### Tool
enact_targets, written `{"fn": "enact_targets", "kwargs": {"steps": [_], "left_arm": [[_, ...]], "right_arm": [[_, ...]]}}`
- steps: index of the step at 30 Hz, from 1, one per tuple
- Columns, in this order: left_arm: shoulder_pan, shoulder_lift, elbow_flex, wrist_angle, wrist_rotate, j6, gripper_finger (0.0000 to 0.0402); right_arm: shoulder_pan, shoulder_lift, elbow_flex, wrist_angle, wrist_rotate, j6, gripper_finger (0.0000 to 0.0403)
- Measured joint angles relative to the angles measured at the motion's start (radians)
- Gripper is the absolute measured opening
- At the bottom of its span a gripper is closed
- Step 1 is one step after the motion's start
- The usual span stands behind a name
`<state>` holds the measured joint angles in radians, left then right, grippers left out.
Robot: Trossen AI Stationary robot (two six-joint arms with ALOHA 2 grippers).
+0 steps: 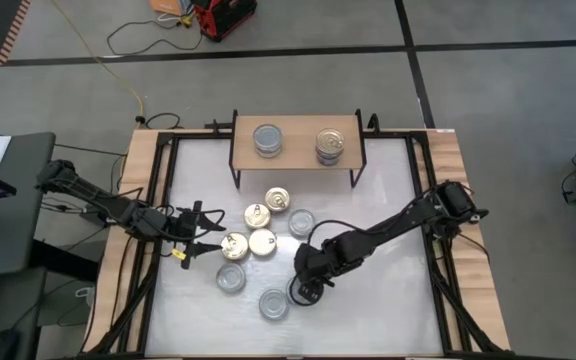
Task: Stack canned seafood by type on shelf
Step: Stack the green white tuna can on top of the other green white tuna cans on the shelf
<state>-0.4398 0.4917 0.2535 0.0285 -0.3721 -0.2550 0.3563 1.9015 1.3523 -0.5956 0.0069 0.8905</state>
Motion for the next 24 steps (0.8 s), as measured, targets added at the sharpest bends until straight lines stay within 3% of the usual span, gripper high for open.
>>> {"fn": "enact_targets", "kwargs": {"steps": [24], "left_arm": [[0.0,-0.001,0.0,0.006,-0.001,0.0,0.0233]], "right_arm": [[0.008,0.037,-0.003,-0.036,-0.058,0.047,0.0084]]}}
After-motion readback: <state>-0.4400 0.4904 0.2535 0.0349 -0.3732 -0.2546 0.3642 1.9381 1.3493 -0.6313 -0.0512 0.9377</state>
